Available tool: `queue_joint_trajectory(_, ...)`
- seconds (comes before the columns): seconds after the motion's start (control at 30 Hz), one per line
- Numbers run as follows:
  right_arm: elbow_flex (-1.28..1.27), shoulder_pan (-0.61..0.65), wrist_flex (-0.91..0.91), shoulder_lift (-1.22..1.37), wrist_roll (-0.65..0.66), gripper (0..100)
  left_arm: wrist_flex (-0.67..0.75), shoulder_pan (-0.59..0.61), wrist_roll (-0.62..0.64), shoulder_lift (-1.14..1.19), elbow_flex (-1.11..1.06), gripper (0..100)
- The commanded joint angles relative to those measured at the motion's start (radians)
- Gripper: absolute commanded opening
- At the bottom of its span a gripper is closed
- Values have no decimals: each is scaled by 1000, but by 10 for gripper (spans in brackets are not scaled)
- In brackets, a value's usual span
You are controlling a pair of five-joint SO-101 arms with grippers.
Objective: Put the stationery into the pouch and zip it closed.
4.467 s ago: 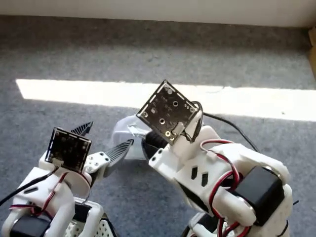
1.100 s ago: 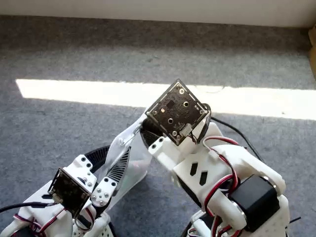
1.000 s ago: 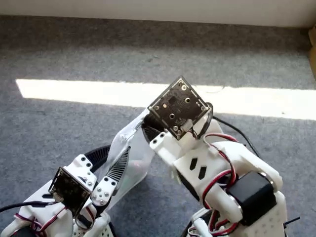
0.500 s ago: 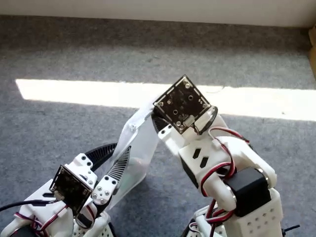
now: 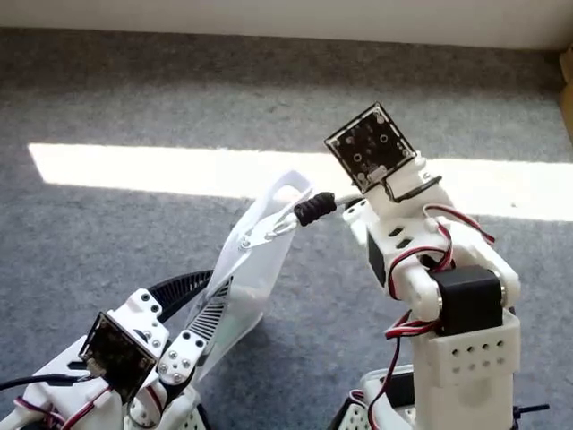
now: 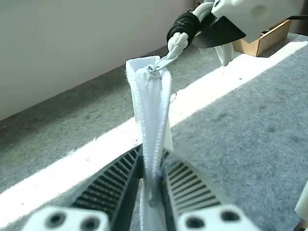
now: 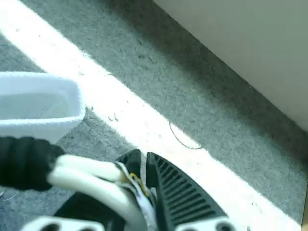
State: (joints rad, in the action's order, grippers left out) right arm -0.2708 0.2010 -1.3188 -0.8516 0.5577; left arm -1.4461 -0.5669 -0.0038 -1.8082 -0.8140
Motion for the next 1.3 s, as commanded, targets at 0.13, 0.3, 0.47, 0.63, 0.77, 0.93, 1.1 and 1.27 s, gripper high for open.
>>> queue_joint_trajectory(0.13,18,35,-209,-10,8,92,3,51,3,-13,58,4)
queue_joint_trajectory(0.3,67,163,-355,-10,5,193,6,51,3,-13,58,4)
queue_joint_trajectory(0.47,137,364,-444,-10,-106,194,6,51,3,-13,56,4)
queue_joint_trajectory(0.63,157,542,-443,-10,-207,196,6,51,5,-13,56,4)
queue_joint_trajectory(0.77,157,685,-444,-10,-245,196,6,51,5,-13,51,4)
queue_joint_trajectory(0.93,159,776,-415,-10,-258,196,6,51,5,-13,51,4)
queue_joint_trajectory(1.1,159,777,-332,-10,-282,196,6,51,5,-13,51,4)
queue_joint_trajectory(1.27,157,774,-260,-10,-282,196,6,51,5,-13,51,4)
